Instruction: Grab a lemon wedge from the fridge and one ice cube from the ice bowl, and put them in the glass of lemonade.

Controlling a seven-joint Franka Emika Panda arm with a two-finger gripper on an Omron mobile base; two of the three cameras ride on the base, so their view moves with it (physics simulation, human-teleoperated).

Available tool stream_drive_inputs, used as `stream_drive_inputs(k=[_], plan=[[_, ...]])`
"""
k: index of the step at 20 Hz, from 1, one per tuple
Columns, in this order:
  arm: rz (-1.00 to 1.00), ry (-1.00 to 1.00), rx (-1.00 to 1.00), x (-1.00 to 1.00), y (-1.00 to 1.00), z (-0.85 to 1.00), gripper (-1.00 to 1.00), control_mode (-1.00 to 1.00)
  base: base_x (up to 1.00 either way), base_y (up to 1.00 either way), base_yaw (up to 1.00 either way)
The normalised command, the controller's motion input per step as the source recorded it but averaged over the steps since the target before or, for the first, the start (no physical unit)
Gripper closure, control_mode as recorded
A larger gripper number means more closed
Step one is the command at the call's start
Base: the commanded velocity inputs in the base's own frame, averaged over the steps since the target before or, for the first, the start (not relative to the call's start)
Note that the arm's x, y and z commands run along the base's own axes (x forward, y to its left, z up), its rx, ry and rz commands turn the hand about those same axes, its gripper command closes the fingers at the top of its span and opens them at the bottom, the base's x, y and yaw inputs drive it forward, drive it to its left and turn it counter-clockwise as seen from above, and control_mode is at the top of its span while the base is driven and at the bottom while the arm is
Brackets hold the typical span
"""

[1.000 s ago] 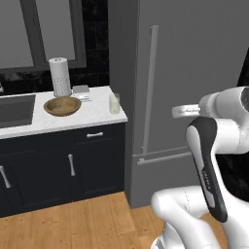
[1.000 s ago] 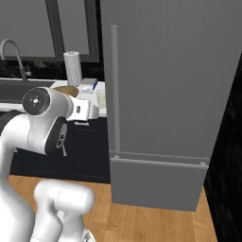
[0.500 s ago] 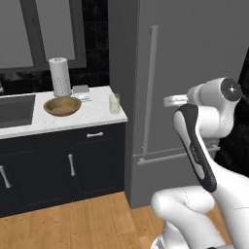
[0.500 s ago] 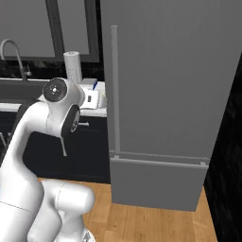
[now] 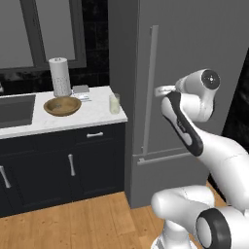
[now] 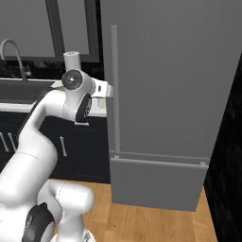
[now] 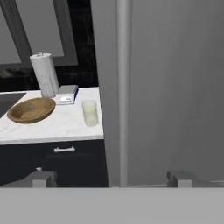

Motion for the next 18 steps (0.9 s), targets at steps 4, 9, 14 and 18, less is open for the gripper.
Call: stream_drive_inputs(k=[4, 9, 14, 18], plan=[[0.05, 0.00, 0.00, 0.83, 0.00, -0.03, -1.00, -1.00, 0.00, 0.00, 0.00], [0.06, 0.03, 0.00, 0.85, -0.01, -0.07, -1.00, -1.00, 0.00, 0.00, 0.00], [0.02, 0.07, 0.00, 0.75, -0.09, -0.06, -1.00, -1.00, 0.00, 0.00, 0.00], [0.00, 0.06, 0.00, 0.60, -0.17, 0.00, -1.00, -1.00, 0.00, 0.00, 0.00]])
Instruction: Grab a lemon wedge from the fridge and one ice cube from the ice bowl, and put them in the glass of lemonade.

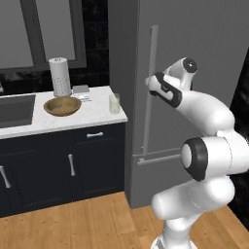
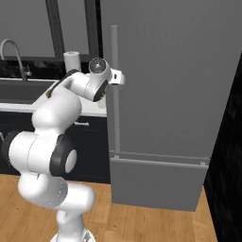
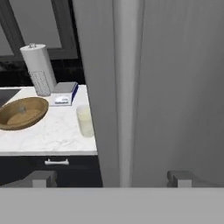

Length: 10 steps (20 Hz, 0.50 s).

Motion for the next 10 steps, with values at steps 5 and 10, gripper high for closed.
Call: stream_drive_inputs(k=[5, 10], plan=[[0.00, 0.02, 0.00, 0.59, -0.11, -0.09, -1.00, -1.00, 0.00, 0.00, 0.00], [0.01, -0.15, 0.00, 0.37, 0.00, -0.42, -1.00, -1.00, 0.00, 0.00, 0.00]])
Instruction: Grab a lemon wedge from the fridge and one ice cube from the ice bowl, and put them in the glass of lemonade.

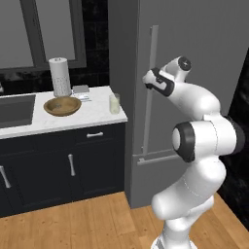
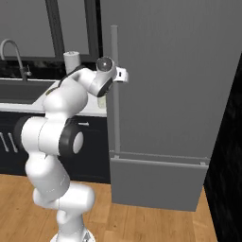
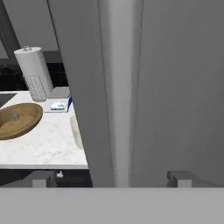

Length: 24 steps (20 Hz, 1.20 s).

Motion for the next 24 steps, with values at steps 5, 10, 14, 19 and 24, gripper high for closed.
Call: stream_drive_inputs(k=[5, 10, 14, 19, 24], plan=[[0.01, -0.14, 0.00, 0.37, 0.00, -0.37, -1.00, -1.00, 0.00, 0.00, 0.00], [0.00, 0.00, 0.00, 0.34, -0.05, -0.13, -1.00, -1.00, 0.00, 0.00, 0.00], [0.00, 0.00, 0.00, 0.36, -0.18, -0.05, -1.00, -1.00, 0.00, 0.00, 0.00], [0.01, 0.00, 0.00, 0.47, -0.16, -0.10, -1.00, -1.00, 0.00, 0.00, 0.00], [0.05, 0.00, 0.00, 0.53, -0.01, -0.21, -1.00, -1.00, 0.00, 0.00, 0.00]])
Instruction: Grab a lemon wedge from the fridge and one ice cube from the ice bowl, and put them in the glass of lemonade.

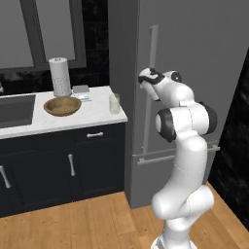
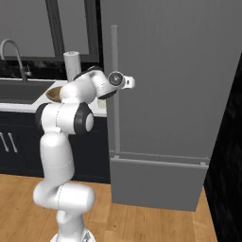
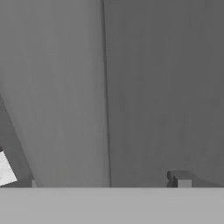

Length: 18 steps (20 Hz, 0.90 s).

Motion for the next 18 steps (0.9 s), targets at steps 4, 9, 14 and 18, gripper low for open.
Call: stream_drive_inputs(k=[4, 9, 14, 18], plan=[[0.06, 0.00, 0.00, 0.53, 0.00, -0.26, -1.00, -1.00, 0.00, 0.00, 0.00], [0.06, 0.00, 0.00, 0.54, 0.00, -0.25, -1.00, -1.00, 0.00, 0.00, 0.00], [0.02, 0.05, 0.00, 0.51, 0.00, -0.08, 1.00, -1.00, 0.00, 0.00, 0.00], [0.01, 0.11, 0.00, 0.14, -0.04, 0.02, 1.00, -1.00, 0.00, 0.00, 0.00]])
